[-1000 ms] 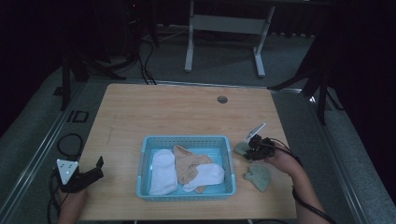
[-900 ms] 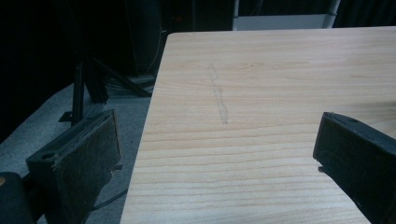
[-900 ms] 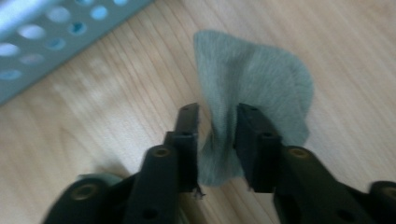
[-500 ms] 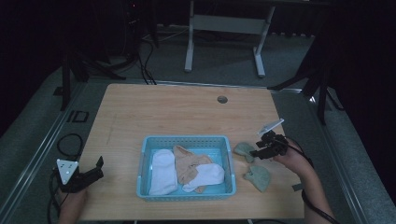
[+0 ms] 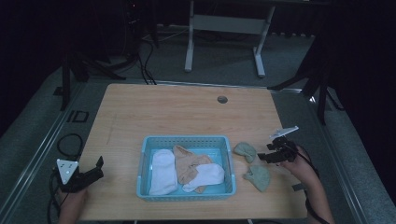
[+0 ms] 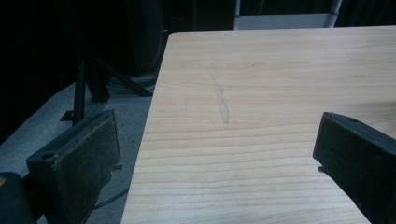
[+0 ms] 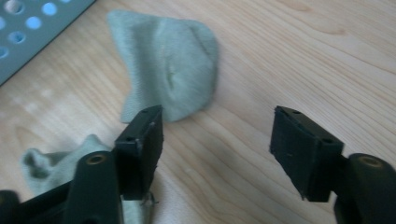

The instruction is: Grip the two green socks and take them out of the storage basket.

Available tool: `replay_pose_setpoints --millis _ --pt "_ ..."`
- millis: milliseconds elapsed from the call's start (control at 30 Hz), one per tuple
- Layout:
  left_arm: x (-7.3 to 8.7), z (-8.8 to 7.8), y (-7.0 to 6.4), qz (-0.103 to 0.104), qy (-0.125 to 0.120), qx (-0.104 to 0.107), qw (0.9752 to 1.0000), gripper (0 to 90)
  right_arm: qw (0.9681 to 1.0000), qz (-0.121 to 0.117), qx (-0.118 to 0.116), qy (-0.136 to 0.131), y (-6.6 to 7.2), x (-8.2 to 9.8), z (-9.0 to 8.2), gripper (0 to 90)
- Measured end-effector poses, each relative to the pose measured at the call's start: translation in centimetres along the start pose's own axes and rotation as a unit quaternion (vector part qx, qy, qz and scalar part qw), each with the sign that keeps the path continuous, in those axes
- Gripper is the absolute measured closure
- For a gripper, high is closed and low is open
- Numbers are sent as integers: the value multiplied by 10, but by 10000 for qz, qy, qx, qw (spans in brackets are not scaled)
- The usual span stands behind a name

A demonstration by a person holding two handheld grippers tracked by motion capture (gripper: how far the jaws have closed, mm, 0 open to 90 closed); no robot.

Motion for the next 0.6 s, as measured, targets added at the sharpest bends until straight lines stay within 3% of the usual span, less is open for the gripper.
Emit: replay_pose_setpoints --millis 167,300,400,500,600 --pt "0 0 0 1 0 -1 10000 4 9982 445 221 -340 -9 13 0 264" --pt "0 0 0 1 3 -2 10000 4 9946 751 374 -617 -17 23 0 218" --pt "0 0 0 2 7 0 10000 3 9906 862 562 -897 -22 31 -4 211" --pt "0 0 0 1 4 -2 10000 3 9878 967 551 -1086 -24 37 -6 133" --pt "0 0 0 0 1 -1 10000 3 9859 1080 615 -1123 -26 45 -6 115"
Point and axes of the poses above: each handheld gripper's, and its own axes: z roughly forward along the jaws, x roughly out of its underside, y roughly to its left, the point moved 4 cm from there along z, roughly forward along the jaws, and after that the axes turned 1 degree about -x, right-handed, at the moved point
